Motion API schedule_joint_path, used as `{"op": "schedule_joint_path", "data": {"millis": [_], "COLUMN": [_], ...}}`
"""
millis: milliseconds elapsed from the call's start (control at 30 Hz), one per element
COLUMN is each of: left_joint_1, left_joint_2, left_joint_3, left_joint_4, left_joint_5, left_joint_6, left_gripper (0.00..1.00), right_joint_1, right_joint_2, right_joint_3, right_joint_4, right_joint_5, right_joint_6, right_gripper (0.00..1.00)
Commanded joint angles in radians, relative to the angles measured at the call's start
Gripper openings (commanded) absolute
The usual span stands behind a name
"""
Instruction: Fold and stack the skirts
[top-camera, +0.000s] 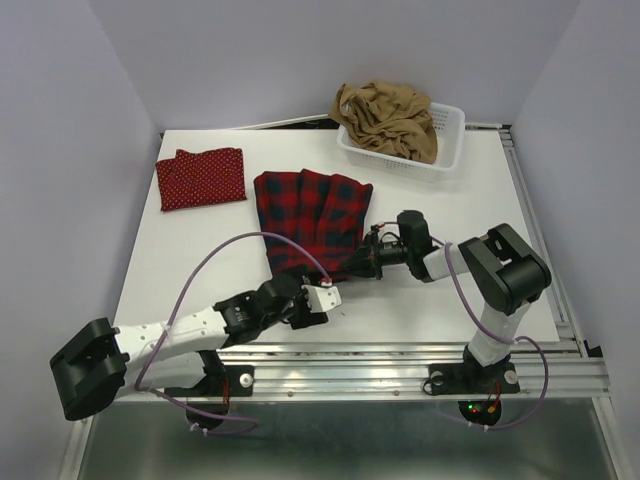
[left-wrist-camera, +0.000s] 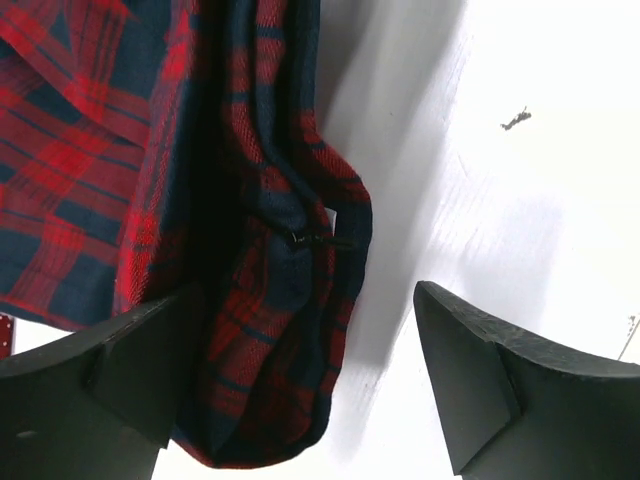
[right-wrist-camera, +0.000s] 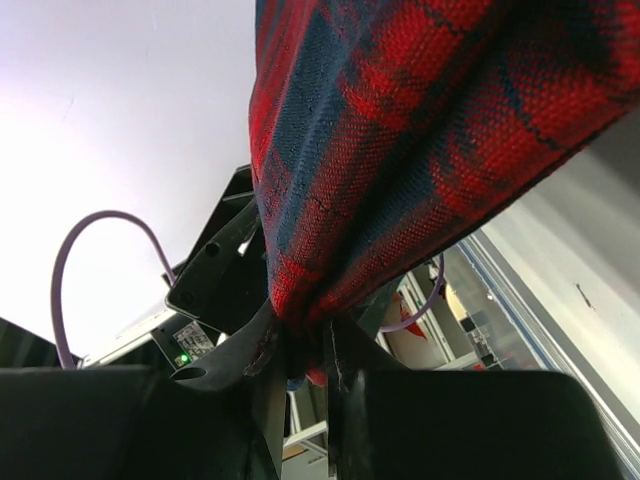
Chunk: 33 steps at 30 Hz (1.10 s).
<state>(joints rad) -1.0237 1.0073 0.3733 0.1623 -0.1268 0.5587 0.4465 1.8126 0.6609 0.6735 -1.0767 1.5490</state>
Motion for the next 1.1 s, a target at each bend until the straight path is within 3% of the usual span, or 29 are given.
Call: {"op": "schedule_joint_path", "data": {"millis": [0,200,300,433,567,700,900,1067], "left_joint_1": [0.001,0.002,0.002,0.001,0.002,0.008,0.066,0.079], "left_joint_2": [0.022,0.115,0.052,-0.160,-0.208,-0.168,0.003,0.112], "left_joint_3": [0.059,0.062,0.075,0.166,0.281,0.292,0.335,0.325], "left_joint_4": [0.074,0.132,0.103,-0.125,-0.309,-0.320,-0.294,-0.251], "left_joint_5": [0.027,-0.037,-0.018,0.229,0.248,0.237,0.421,0.432], "left_joint_6": [-0.006,-0.002,0.018,0.037,0.010,0.009,0.006,0.015], "left_gripper": [0.99,0.99,0.98,0.99,0.99,0.99,0.99,0.99], "right_joint_1": [0.006,0.006,0.006,0.006,0.006,0.006,0.006,0.006], "right_joint_2": [-0.027,-0.027,-0.038,-0.033,-0.029,-0.036,-0.048,-0.052], "right_joint_3": [0.011,0.003,-0.001,0.006,0.017,0.009,0.022,0.037], "right_joint_4": [0.095,0.101,0.083,0.070,0.064,0.061,0.058,0.067], "right_joint_5": [-0.034,-0.035,-0.028,-0.025,-0.020,-0.019,-0.029,-0.020], "right_joint_6": [0.033,0.036,0.026,0.016,0.000,-0.006,-0.006,0.025], "right_gripper": [0.01,0.01,0.01,0.01,0.01,0.01,0.01,0.01]}}
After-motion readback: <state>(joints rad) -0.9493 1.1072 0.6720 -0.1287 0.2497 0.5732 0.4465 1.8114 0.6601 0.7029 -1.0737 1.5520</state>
